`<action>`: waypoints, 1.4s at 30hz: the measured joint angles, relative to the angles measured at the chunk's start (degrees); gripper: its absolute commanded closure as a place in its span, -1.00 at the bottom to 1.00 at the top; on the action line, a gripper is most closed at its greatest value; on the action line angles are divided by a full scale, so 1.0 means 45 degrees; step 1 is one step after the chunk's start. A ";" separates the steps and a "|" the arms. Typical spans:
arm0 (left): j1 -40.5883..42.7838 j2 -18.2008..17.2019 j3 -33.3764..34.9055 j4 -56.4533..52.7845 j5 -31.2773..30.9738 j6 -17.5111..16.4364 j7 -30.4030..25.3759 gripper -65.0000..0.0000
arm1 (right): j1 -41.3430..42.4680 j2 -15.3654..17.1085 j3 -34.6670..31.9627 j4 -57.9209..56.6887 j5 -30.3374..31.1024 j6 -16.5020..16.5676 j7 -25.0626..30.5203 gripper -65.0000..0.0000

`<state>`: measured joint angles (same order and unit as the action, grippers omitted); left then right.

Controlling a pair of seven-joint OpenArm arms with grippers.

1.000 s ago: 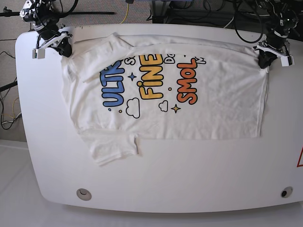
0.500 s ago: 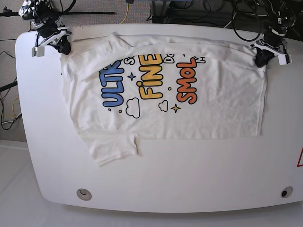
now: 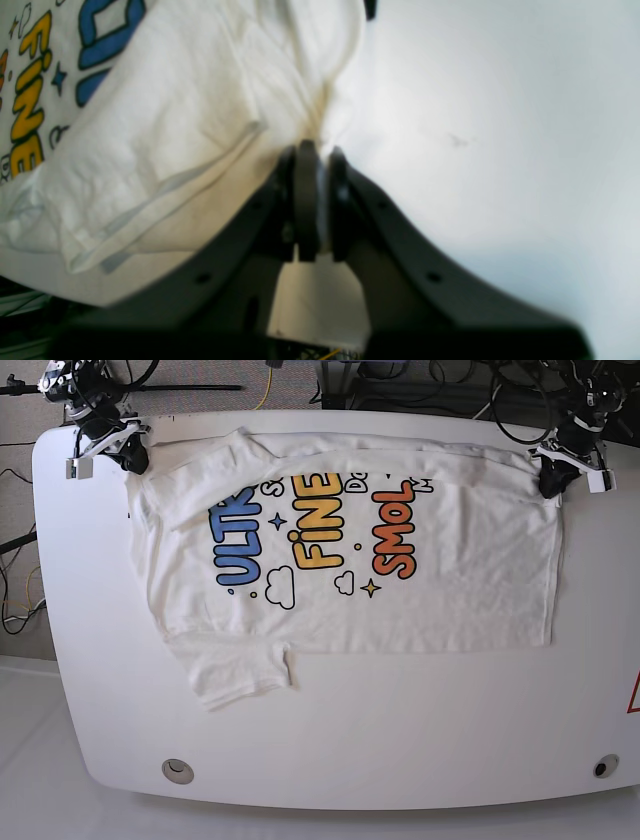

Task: Fold the T-shirt properly
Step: 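Release the shirt's collar-side corners by opening both grippers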

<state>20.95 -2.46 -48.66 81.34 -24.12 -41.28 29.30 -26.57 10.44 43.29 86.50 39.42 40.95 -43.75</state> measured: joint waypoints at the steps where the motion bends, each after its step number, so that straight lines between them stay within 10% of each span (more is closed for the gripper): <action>1: -0.0010 -0.0005 -0.0024 0.0000 0.0044 -0.0039 0.0000 0.54 | 0.0000 0.0000 0.0000 0.0005 0.0000 0.0000 -0.0010 0.79; 11: -0.0248 -0.0068 -0.0248 0.0316 -0.0117 -0.0311 0.1263 0.11 | 0.0034 -0.0029 0.0039 0.0287 -0.0005 0.0005 -0.0029 0.12; 42: -0.0257 -0.0233 -0.0180 0.1093 0.0355 0.0063 0.2098 -0.06 | -0.0015 -0.0097 -0.0559 0.2429 -0.0665 -0.0287 -0.0967 0.04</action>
<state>19.79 -3.51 -49.47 86.26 -22.52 -40.99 38.74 -26.63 10.00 40.77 97.43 36.42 39.66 -48.10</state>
